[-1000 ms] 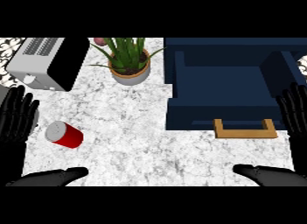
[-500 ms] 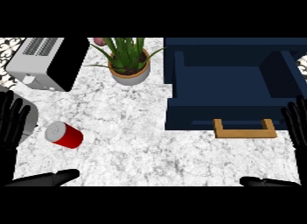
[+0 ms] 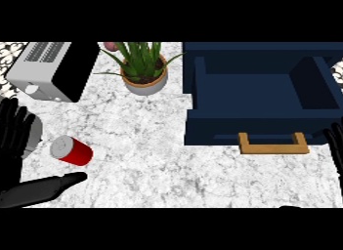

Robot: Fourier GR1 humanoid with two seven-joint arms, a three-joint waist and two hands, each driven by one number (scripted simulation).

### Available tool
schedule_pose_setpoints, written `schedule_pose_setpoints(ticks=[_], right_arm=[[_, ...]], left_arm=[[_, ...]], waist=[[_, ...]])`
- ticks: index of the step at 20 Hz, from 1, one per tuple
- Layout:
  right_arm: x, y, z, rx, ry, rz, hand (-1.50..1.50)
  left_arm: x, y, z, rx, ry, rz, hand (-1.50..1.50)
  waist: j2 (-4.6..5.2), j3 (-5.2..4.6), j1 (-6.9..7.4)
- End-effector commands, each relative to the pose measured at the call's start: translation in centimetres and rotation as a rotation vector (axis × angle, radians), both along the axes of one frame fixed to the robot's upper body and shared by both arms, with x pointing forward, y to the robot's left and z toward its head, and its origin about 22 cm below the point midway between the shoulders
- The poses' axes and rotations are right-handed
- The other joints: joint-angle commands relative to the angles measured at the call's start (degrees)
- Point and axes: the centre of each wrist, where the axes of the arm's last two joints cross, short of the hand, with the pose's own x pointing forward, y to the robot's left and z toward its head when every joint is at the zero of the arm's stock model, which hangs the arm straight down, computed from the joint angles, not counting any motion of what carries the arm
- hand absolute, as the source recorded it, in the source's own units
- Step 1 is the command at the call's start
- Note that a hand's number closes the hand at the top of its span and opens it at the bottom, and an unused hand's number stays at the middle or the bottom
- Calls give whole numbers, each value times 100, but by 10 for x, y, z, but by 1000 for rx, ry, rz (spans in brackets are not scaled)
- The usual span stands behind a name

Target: Pick up the can, place it into the drawer and close the drawer

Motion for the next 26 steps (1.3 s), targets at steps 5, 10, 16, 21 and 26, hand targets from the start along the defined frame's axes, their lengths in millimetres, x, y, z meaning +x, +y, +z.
schedule_pose_setpoints(ticks=[5,10,16,21,26], right_arm=[[-11,-8,-7,-24,15,-10,-150],[-4,-10,4,-7,11,12,-150],[3,-8,8,-12,7,2,-150],[-6,-10,-2,-8,11,-12,-150],[2,-4,-18,-20,21,11,-150]], left_arm=[[19,0,-42,-9,13,-1,-150],[37,11,-44,-1,29,33,-150],[21,31,-97,-15,38,51,-150],[15,47,-84,6,61,67,-150],[29,55,-110,8,72,98,-150]], waist=[[1,-2,-10],[1,-2,-7],[5,-5,1],[-1,-1,8],[2,-1,0]])
